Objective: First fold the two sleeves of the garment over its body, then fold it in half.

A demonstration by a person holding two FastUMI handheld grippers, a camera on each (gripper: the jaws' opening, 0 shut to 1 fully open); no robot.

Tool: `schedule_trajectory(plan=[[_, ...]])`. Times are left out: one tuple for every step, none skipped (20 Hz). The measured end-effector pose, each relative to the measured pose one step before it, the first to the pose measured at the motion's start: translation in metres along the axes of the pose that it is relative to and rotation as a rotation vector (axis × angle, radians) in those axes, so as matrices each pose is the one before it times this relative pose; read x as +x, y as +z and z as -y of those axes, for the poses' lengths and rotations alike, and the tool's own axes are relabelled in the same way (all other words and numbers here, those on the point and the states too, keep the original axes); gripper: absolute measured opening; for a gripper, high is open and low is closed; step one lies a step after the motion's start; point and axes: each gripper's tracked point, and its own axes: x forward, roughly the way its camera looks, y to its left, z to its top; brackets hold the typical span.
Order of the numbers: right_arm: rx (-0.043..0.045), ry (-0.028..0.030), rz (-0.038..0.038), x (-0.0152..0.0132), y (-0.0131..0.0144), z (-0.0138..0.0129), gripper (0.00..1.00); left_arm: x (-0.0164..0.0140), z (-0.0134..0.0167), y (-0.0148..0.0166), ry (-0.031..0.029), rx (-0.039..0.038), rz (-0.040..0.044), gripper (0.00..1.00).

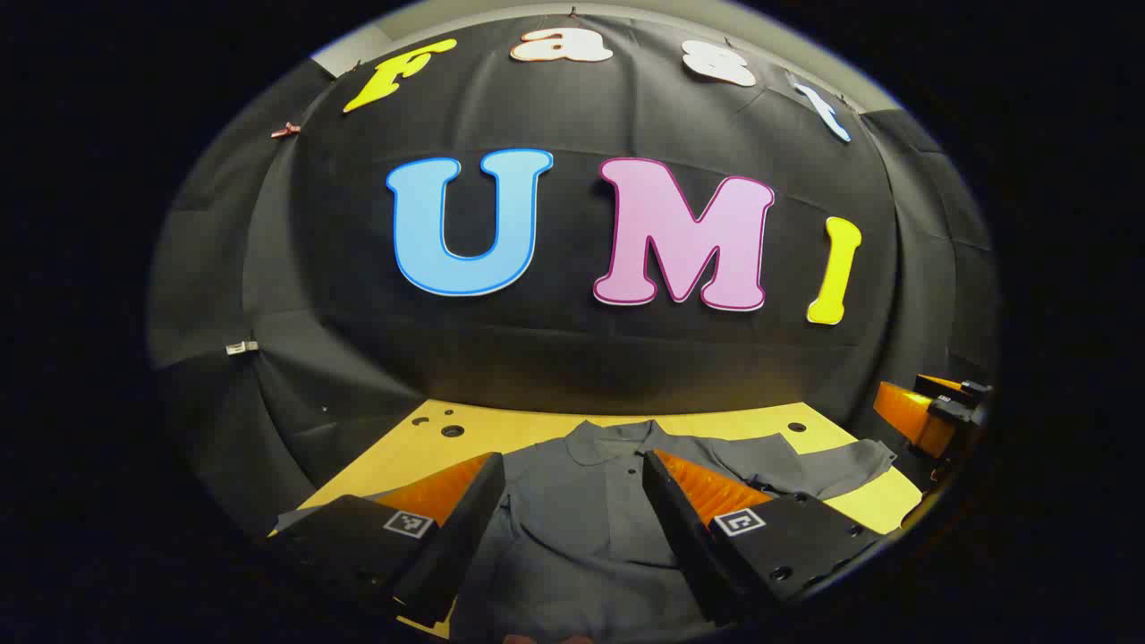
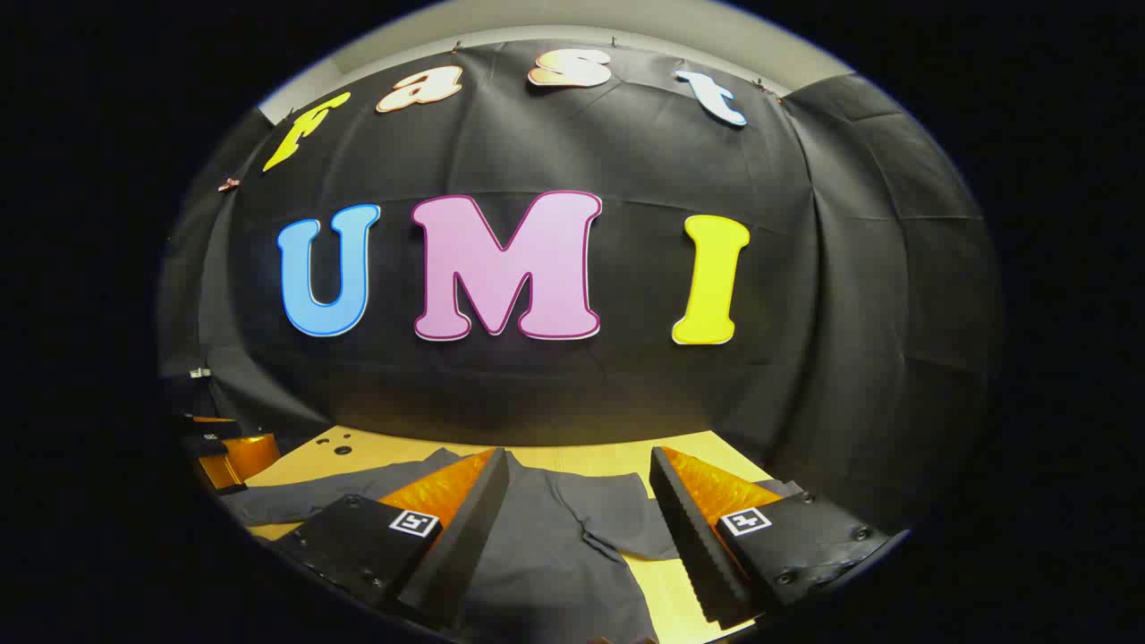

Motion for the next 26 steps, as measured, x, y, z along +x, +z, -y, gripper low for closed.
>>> schedule_trajectory(plan=[[-0.00141,-0.00069,0.00056,-0.00061,0.00026,0.00356,0.98,0.00203,-0.00090,0.00157,0.00566,-0.00024,0.00560,0.98],[-0.00086,-0.00028,-0.00738,0.00024,-0.00280,0.00156,0.98,0.00044,-0.00073,0.00044,0.00314,-0.00098,0.00210,0.98],[-0.00192,0.00344,-0.00750,-0.00222,-0.00408,0.00132,0.98,-0.00117,0.00078,-0.00068,0.00020,-0.00268,0.00743,0.98],[-0.00226,0.00479,-0.00261,-0.00019,-0.00048,0.00072,0.98,0.00056,0.00015,-0.00087,0.00399,0.00081,0.00605,0.98],[-0.00036,0.00629,-0.00231,0.00097,-0.00049,0.00033,0.98,-0.00001,-0.00082,-0.00086,0.00532,0.00379,0.00029,0.98],[-0.00111,0.00767,-0.00626,0.00159,-0.00191,0.00030,0.98,0.00042,-0.00099,-0.00331,0.00871,0.00397,-0.00389,0.98],[0.00038,0.00999,-0.01235,0.00212,-0.00361,-0.00017,0.98,-0.00093,-0.00141,-0.00076,0.01234,-0.00137,-0.00333,0.98],[0.00181,0.00674,-0.00532,0.00069,-0.00166,-0.00088,0.98,-0.00185,-0.00142,0.00055,0.00618,-0.00319,0.00165,0.98],[0.00311,0.00690,-0.00559,0.00222,-0.00134,-0.00139,0.98,-0.00058,-0.00013,-0.00147,0.00684,-0.00341,0.00199,0.98],[0.00302,0.00608,-0.00382,0.00170,-0.00196,-0.00091,0.98,-0.00071,-0.00062,-0.00146,0.00347,0.00009,0.00083,0.98],[0.00012,0.00562,-0.00110,0.00213,-0.00095,-0.00112,0.98,-0.00108,-0.00099,0.00072,0.00263,0.00501,-0.00067,0.98],[-0.00362,0.00220,-0.00019,0.00194,-0.00098,-0.00061,0.98,-0.00089,-0.00011,-0.00083,-0.00101,0.00588,0.00382,0.98],[-0.00400,0.00038,0.00082,0.00267,-0.00108,0.00008,0.98,-0.00105,-0.00078,0.00123,-0.00231,0.00677,0.00603,0.98],[-0.00291,0.00009,0.00087,0.00227,-0.00107,0.00034,0.98,0.00001,-0.00176,0.00158,-0.00046,0.00852,0.00418,0.98],[-0.00195,-0.00162,-0.00282,0.00295,-0.00177,-0.00046,0.98,-0.00087,-0.00179,-0.00080,-0.00061,0.00873,0.00473,0.98],[0.00245,-0.00128,-0.00496,0.00175,-0.00187,0.00066,0.98,0.00068,-0.00118,0.00048,0.00010,0.00698,0.00259,0.98],[0.00573,0.00041,-0.00413,0.00173,-0.00095,-0.00082,0.98,0.00087,-0.00158,-0.00177,0.00218,0.00481,-0.00125,0.98],[0.00515,-0.00027,-0.00222,0.00126,-0.00087,-0.00041,0.98,0.00006,-0.00191,0.00025,0.00361,0.00017,-0.00169,0.98],[0.00117,-0.00096,-0.00523,0.00171,-0.00142,0.00076,0.98,-0.00086,-0.00119,-0.00115,0.00213,-0.00280,0.00138,0.98],[-0.00487,-0.00243,-0.00444,0.00219,-0.00225,0.00224,0.98,0.00022,-0.00117,-0.00004,0.00187,-0.00207,-0.00061,0.98],[-0.00755,-0.00845,-0.00395,0.00202,-0.00141,0.00334,0.98,0.00026,-0.00040,-0.00281,0.00176,0.00016,-0.00719,0.98],[-0.00674,-0.01161,-0.00546,0.00311,-0.00209,0.00509,0.98,0.00005,-0.00023,-0.00328,0.00044,0.00214,-0.01167,0.98],[-0.00322,-0.01359,-0.00669,0.00167,-0.00172,0.00561,0.98,0.00011,-0.00054,-0.00409,0.00222,0.00300,-0.01044,0.98],[0.00095,-0.01282,-0.00711,0.00319,-0.00153,0.00613,0.98,0.00079,-0.00094,-0.00106,0.00088,0.00281,-0.00541,0.98],[0.00122,-0.01520,-0.00856,0.00365,-0.00185,0.00687,0.98,0.00101,-0.00012,-0.00170,0.00009,0.00227,-0.00387,0.98],[0.00012,-0.01402,-0.00992,0.00563,-0.00274,0.00821,0.98,0.00091,-0.00013,-0.00120,0.00024,0.00183,-0.00557,0.98]])
